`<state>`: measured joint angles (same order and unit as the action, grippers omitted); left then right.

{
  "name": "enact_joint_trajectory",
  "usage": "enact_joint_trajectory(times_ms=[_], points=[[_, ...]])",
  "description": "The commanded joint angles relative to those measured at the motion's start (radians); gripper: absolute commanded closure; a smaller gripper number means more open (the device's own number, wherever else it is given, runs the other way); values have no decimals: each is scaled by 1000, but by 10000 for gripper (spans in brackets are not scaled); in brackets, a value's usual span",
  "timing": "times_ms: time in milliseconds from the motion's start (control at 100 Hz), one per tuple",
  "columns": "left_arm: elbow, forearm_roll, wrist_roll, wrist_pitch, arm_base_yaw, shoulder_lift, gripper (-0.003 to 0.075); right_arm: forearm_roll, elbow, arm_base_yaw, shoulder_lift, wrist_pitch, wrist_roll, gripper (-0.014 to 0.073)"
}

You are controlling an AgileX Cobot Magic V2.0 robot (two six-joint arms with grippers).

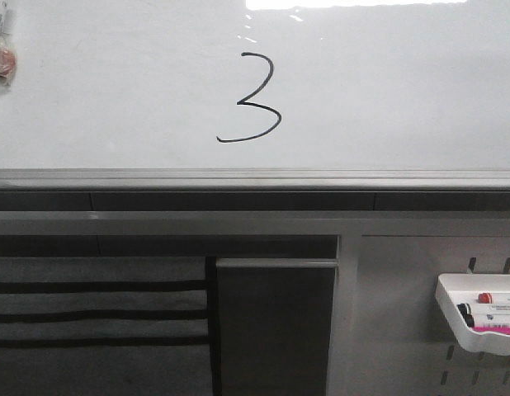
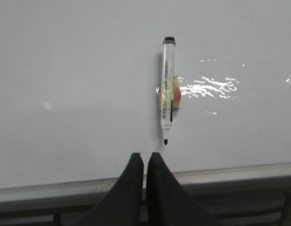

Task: Write number 3 on whiteboard

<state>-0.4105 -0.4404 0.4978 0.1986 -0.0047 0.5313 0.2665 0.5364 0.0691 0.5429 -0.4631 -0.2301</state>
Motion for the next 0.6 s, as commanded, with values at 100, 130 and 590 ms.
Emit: enact_joint_trajectory(times_ms=[100,130,590], points=[[35,-22,-9,-83,2,9,741,7,25,-6,0,81,0,663],[42,-22,-9,-79,2,9,741,7,25,-6,0,81,0,663],[268,18,-7,-199,-10,-411,741,7,25,-6,0,83,0,663]])
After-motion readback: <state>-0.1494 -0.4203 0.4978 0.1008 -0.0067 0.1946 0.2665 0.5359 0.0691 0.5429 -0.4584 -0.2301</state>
